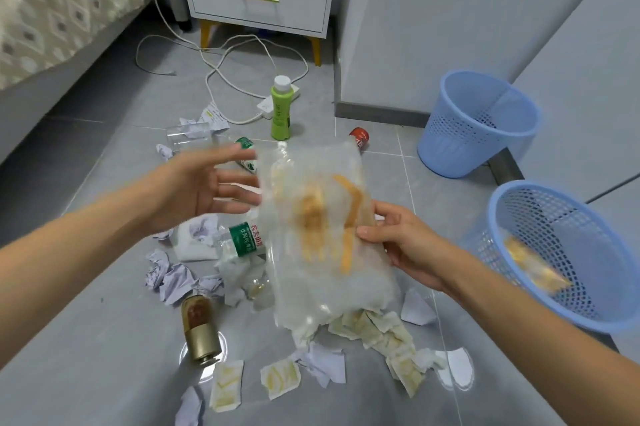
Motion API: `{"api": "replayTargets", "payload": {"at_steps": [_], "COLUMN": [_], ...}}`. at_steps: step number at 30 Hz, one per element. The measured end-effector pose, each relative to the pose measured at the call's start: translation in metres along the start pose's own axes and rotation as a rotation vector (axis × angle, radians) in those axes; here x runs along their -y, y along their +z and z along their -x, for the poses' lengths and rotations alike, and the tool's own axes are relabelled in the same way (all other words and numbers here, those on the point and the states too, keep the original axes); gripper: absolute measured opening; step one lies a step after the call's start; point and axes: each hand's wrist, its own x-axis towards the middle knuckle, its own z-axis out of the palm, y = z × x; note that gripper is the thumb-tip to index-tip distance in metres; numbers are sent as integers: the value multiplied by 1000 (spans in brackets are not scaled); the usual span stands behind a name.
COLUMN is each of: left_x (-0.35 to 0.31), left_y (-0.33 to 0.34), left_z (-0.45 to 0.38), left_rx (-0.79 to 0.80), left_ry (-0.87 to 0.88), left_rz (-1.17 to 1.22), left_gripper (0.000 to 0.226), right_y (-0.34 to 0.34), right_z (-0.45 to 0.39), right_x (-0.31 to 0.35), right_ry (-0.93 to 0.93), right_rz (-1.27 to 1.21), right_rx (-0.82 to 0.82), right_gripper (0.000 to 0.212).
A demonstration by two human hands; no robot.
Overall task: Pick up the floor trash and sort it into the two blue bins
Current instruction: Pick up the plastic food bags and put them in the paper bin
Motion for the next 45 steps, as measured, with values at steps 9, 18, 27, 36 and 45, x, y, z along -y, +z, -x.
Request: {"api": "replayTargets", "payload": {"at_steps": [9,18,27,36,45], "left_x": [49,50,33,-20,-15], "left_y": [45,54,55,134,242], "left_z": [-1,-2,6,-17,-82], "left_rx": [-126,-111,-10,-77,160], "left_ry": [56,111,139,419,345], "left_rz": [-219,-6,-176,-214,-408], "left_gripper": [28,23,22,43,31], "right_y": [13,6,-13,-87,-245], "right_z": [0,-1,5,58,165], "right_x": [2,0,14,110,53], "right_ry": [-25,-98,-42,-162,-32], "right_rz": [5,-394,-112,293,235], "right_rx": [18,36,135,-92,-584], "right_gripper": [33,38,19,43,56]}}
